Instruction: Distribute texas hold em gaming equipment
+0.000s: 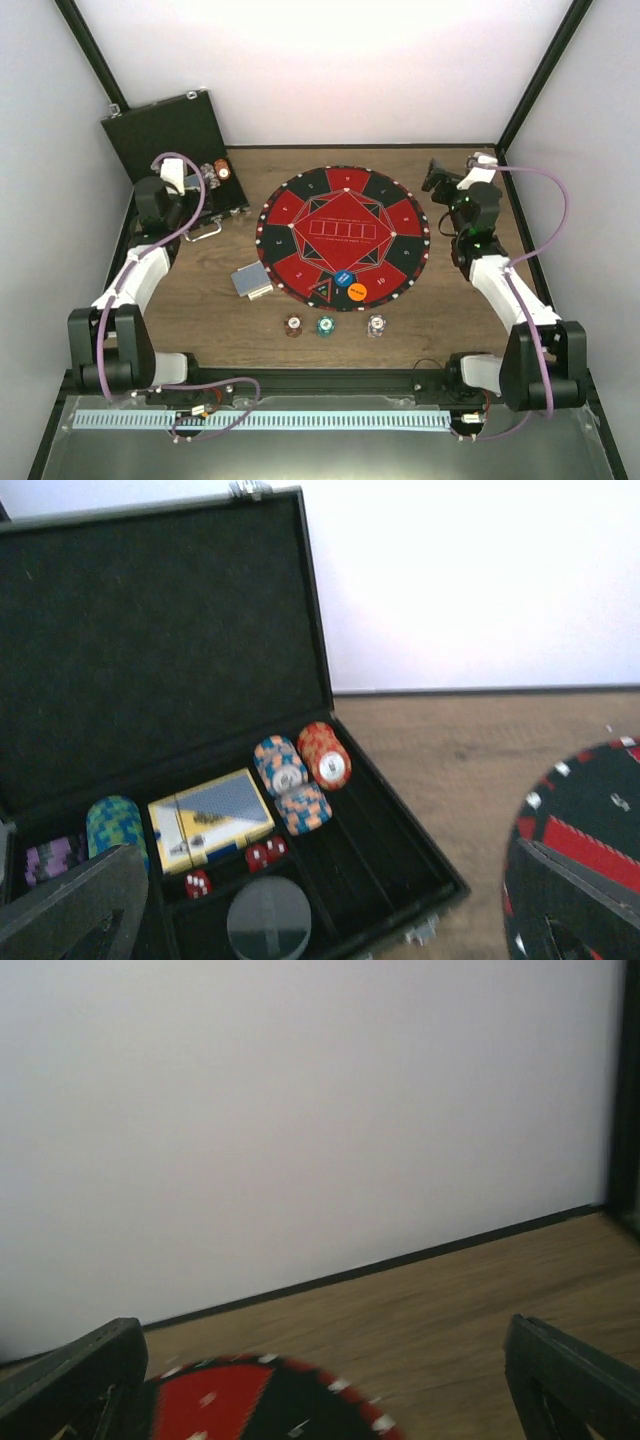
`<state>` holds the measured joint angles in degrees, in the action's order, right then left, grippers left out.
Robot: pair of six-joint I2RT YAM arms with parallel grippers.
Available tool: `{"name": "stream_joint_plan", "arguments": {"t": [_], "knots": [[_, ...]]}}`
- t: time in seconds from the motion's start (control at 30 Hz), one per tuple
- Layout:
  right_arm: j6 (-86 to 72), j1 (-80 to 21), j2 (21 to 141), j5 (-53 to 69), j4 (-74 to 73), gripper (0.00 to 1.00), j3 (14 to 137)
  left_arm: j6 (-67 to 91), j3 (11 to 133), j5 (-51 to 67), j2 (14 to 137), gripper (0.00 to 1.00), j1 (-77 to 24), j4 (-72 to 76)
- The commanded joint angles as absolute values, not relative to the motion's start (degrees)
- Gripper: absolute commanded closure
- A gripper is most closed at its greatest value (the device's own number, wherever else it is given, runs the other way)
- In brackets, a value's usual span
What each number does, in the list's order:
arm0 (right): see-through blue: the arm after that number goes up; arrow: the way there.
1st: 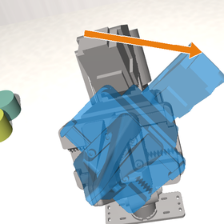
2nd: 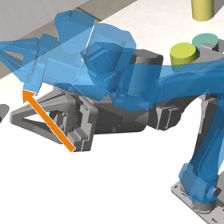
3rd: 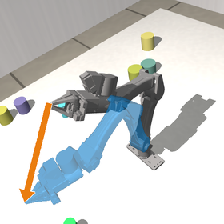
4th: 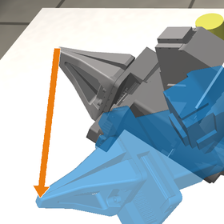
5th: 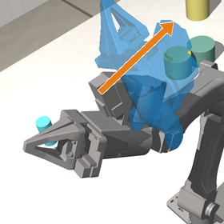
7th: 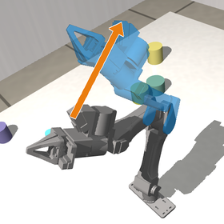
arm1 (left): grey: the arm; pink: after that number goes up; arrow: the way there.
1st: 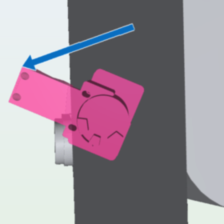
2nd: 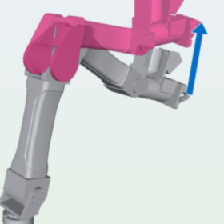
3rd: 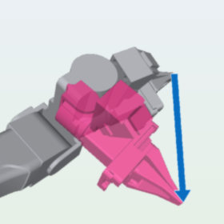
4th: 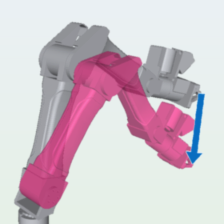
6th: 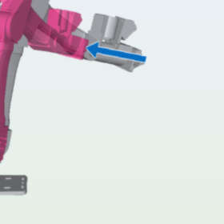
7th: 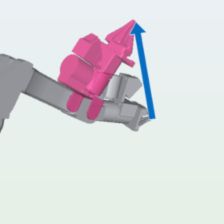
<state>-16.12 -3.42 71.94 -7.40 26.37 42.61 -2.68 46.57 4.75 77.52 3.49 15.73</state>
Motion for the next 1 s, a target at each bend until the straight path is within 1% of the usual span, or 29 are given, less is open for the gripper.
{"name": "stream_joint_plan", "arguments": {"t": [0.0, 0.03, 0.1, 0.2, 0.27, 0.43, 0.53, 0.63, 0.83, 0.97], "knots": [[-22.9, -3.2, 69.8, 14.8, 12.6, 0.00, 45.8, -4.0, 49.6, 15.0, 73.9, 0.00, 6.3, -3.6], [-22.5, -4.8, 70.5, 14.5, 8.9, 0.00, 47.6, -4.3, 49.9, 16.5, 73.1, 0.00, 6.9, -5.5], [-19.1, -11.5, 72.0, 8.5, 2.0, 0.00, 50.6, -5.0, 50.8, 18.5, 71.9, 0.00, 7.7, -8.3], [-16.9, -24.6, 73.5, -1.6, -5.3, 0.00, 52.0, -5.8, 52.4, 20.7, 71.2, 0.00, 8.6, -12.2], [-18.7, -33.3, 74.3, -5.5, -8.5, 0.00, 51.6, -6.1, 53.1, 21.2, 71.3, 0.00, 8.8, -14.0], [-26.6, -47.3, 78.6, -11.1, -15.2, 0.13, 51.3, -8.4, 55.2, 21.0, 73.0, 0.00, 8.8, -19.4], [-30.2, -52.3, 83.2, -11.6, -19.5, 0.23, 52.8, -9.4, 56.8, 18.3, 74.2, 0.00, 8.9, -23.3], [-32.2, -55.5, 87.9, -11.3, -22.5, 0.31, 54.9, -10.9, 56.2, 18.7, 74.3, 0.00, 8.8, -25.7], [-33.9, -56.4, 91.9, -8.6, -23.4, 0.33, 55.8, -11.7, 54.4, 19.7, 72.1, 0.00, 8.8, -26.3], [-33.5, -56.4, 93.8, -7.6, -23.8, 0.41, 56.6, -11.5, 54.9, 20.3, 71.7, 0.00, 8.8, -26.4]]}}
